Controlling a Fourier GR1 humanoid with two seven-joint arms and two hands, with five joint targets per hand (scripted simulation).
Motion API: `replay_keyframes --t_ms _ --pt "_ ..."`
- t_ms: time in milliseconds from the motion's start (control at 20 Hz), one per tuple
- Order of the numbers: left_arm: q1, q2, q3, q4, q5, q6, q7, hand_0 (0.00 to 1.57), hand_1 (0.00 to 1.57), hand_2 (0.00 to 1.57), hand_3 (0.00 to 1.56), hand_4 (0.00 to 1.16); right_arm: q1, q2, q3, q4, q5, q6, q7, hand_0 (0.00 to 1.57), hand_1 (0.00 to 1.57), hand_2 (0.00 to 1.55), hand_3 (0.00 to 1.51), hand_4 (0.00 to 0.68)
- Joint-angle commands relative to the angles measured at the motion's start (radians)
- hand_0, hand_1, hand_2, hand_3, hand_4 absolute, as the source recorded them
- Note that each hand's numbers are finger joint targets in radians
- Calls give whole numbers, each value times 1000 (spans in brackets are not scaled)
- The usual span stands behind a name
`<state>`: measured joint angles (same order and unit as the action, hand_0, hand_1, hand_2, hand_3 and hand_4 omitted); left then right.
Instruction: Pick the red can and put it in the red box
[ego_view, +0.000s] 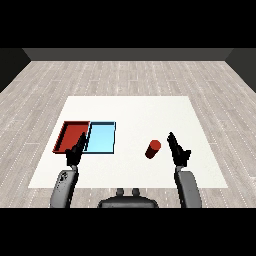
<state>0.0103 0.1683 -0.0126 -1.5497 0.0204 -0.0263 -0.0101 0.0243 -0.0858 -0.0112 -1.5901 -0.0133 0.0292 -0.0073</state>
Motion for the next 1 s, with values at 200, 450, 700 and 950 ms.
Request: replay_keyframes --t_ms 200,450,700,950 --pt "-34 -52 5 -5 -13 32 35 0 0 0 0 0 42 -165 -186 63 -135 174 -63 0 0 0 0 0" --pt "-55 -88 51 -98 54 6 -293 0 0 0 0 0 -23 -148 -225 50 -213 247 -311 0 0 0 0 0" --pt "-44 -96 51 -14 47 -27 -409 0 0 0 0 0 -1 -155 -241 128 -171 280 -411 0 0 0 0 0" --pt "-9 -111 39 -118 43 -3 -333 0 0 0 0 0 -27 -172 -278 171 -194 321 -412 0 0 0 0 0"
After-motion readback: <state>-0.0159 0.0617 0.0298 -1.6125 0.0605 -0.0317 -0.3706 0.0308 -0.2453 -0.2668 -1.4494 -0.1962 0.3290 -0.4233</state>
